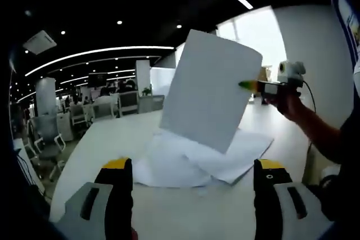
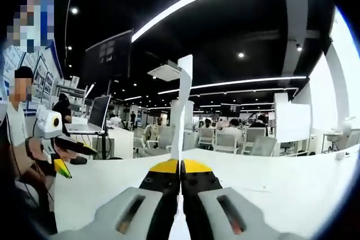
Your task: Organize the stack of printing papers by aligning and flattening the scattered papers on the table
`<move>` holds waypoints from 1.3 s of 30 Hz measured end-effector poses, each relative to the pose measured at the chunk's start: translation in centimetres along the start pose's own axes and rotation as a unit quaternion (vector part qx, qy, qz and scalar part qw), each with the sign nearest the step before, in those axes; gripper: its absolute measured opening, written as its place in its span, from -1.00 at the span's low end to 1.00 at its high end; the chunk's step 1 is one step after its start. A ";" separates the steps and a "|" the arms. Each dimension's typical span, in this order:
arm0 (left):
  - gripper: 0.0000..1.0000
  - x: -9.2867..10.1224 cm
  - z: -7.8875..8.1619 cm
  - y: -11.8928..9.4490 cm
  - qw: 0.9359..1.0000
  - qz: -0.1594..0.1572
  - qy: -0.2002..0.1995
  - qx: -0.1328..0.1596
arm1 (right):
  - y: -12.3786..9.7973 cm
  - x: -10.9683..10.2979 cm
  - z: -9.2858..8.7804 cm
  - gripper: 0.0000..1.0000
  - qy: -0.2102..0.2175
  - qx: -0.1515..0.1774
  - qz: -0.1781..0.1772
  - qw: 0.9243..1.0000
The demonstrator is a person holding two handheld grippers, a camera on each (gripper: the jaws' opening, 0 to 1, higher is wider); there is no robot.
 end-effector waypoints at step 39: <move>0.82 -0.6 0.0 -0.1 1.000 0.005 0.001 0.002 | -1.4 -3.5 3.5 -1.00 -0.037 -0.031 0.075 0.996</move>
Point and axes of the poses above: the point that each gripper's makers call its tool centre point, and the gripper's own axes: y roughly forward along the fingers, x roughly to its right, z roughly out of its top, the point moved 8 cm from there along -y, roughly backward along the fingers, and after that the axes turned 4 degrees about x, right-handed, at the moved point
